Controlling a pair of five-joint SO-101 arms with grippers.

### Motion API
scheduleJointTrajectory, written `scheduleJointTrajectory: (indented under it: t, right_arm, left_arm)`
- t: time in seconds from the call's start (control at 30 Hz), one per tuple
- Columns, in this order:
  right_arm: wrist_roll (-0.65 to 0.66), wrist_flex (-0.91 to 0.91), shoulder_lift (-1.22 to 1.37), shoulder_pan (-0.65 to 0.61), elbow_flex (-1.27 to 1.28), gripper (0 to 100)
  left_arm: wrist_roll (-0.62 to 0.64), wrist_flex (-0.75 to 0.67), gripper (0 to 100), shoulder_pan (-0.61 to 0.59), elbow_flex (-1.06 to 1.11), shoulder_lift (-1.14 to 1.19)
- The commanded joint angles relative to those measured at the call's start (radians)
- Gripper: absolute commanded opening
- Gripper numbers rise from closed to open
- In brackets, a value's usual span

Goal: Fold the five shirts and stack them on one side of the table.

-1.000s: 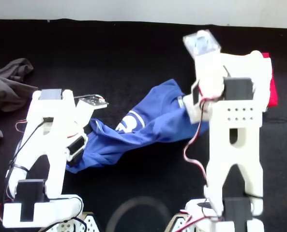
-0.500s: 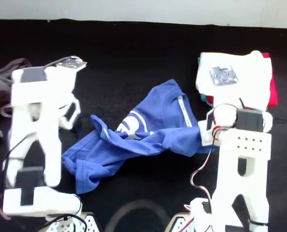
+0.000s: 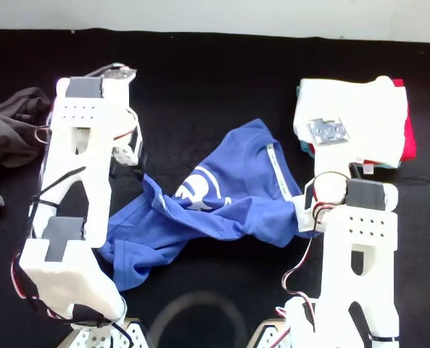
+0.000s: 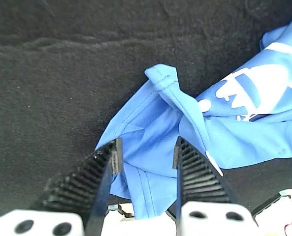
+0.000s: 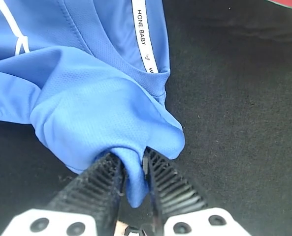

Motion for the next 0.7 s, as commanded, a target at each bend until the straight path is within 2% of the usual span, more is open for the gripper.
scheduleJointTrajectory:
  t: [0.0,0.37,0.67]
  right_arm:
    - [-0.009,-0.018,-0.024,0.008,0.002,0.6]
    - [-0.009,-0.010,-0.024,0.008,0.002,0.6]
    - [-0.006,-0.018,-0.024,0.007,0.002,0.6]
  left_arm:
    - [0.012,0.011,18,0.030,-0.038,0.015]
    - [0.087,0.009,18,0.061,-0.228,0.321]
    - [0.089,0.069,18,0.061,-0.401,0.444]
